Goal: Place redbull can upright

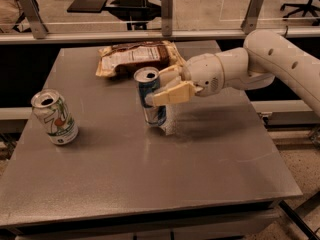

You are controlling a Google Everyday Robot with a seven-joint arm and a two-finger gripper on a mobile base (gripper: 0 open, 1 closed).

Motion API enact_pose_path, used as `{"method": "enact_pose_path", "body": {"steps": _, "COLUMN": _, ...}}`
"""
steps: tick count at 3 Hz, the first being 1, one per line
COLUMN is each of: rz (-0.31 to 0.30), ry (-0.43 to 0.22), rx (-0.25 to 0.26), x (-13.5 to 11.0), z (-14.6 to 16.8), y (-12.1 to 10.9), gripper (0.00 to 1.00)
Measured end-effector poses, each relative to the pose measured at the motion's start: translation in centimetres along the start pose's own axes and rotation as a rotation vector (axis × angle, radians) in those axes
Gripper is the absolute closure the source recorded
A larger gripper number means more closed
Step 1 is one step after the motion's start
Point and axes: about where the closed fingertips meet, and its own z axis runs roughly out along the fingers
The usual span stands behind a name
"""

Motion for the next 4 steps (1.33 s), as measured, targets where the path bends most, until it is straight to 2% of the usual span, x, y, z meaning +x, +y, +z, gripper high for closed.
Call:
{"method": "enact_pose_path", "body": {"steps": 1, "rz": -0.012, "ry": -0.069, "rx": 0.010, "x": 1.0, "z": 0.4, "y": -0.2, "gripper": 0.75}}
{"method": "enact_pose_path", "body": {"steps": 2, "rz": -0.015, "ry": -0.098, "rx": 0.009, "x": 1.8, "z": 0.7, "y": -0.3, "gripper": 0.53}}
{"method": "enact_pose_path", "body": {"steps": 3, "rz": -0.021, "ry": -0.119, "rx": 0.003, "x": 2.4, "z": 1.0, "y": -0.2, "gripper": 0.20}}
{"method": "enact_pose_path", "body": {"steps": 4, "rz": -0.022, "ry": -0.118, "rx": -0.001, "x": 2.2, "z": 1.3, "y": -0.2, "gripper": 0.00}}
